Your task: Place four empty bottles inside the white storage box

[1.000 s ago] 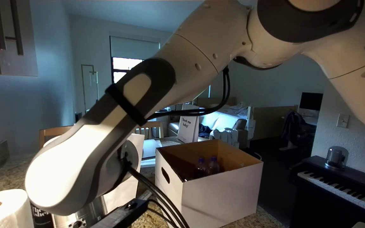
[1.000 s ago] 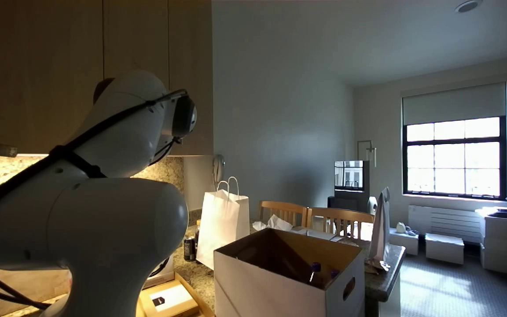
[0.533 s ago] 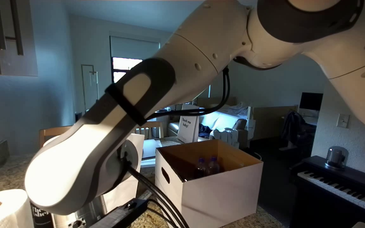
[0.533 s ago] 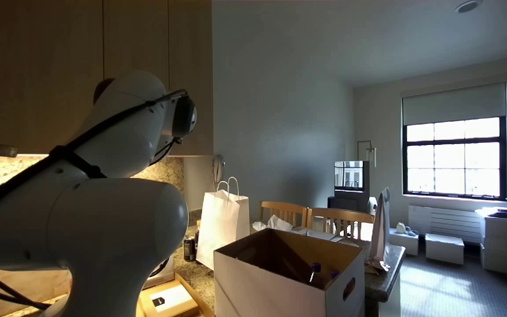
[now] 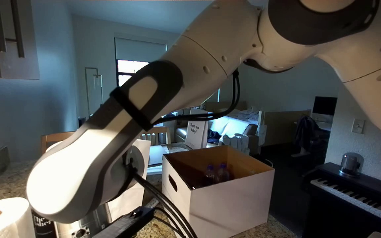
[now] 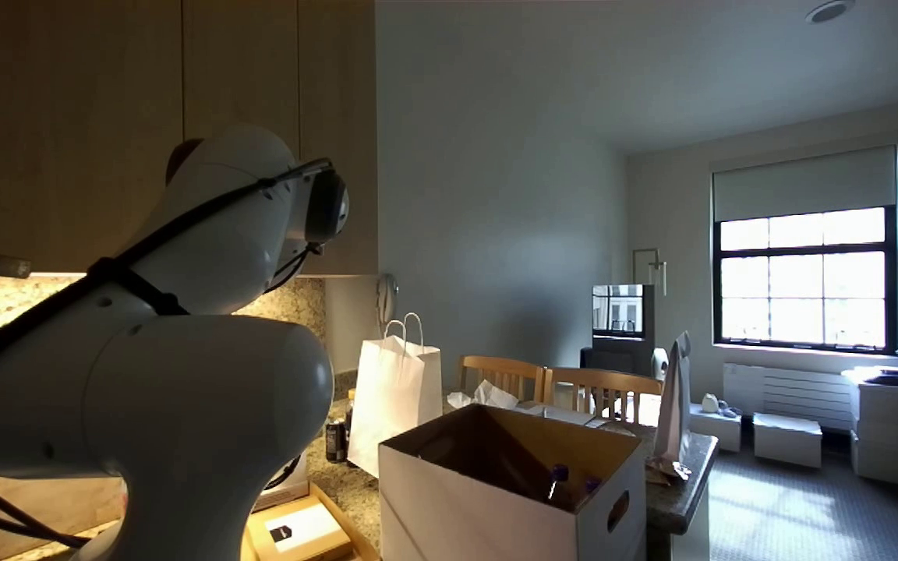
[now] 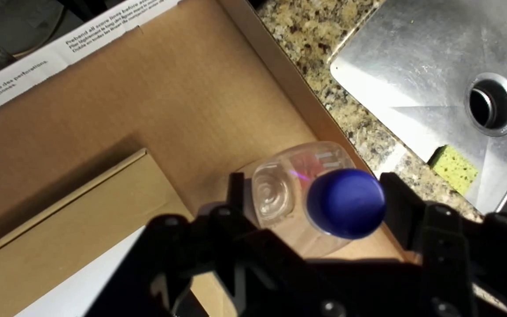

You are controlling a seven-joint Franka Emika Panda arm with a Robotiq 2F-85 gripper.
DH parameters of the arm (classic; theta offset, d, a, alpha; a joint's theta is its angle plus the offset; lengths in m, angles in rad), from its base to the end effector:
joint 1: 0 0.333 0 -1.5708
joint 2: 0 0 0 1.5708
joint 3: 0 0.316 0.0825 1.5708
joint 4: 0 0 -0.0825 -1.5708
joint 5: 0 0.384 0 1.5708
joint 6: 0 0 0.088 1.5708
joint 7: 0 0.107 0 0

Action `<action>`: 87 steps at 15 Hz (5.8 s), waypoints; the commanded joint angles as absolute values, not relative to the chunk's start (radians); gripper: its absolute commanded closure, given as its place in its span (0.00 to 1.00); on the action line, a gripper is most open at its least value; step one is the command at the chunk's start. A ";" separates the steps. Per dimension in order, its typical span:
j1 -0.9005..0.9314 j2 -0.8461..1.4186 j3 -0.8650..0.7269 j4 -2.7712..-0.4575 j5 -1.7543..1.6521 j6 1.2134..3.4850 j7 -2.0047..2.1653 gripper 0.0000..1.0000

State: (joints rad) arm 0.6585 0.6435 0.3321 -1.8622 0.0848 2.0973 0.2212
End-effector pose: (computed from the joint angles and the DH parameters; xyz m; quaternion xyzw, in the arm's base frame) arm 0.3254 0.4976 0.1633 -0.9161 -0.3281 0.2303 0.0037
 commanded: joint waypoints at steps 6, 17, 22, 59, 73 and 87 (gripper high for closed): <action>0.640 0.626 0.337 -1.883 0.109 2.105 0.211 0.79; 0.630 0.540 0.330 -1.949 0.097 2.099 0.230 0.86; 0.655 0.430 0.282 -1.982 0.039 2.046 0.362 0.86; 0.080 -0.198 0.096 -2.326 0.186 2.244 0.448 0.86; 0.079 -0.112 0.058 -2.314 0.215 2.216 0.360 0.86; 0.066 -0.042 0.047 -2.296 0.183 2.242 0.404 0.86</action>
State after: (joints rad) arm 0.0897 -0.0813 0.0469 -2.3080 0.1752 2.2133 0.4148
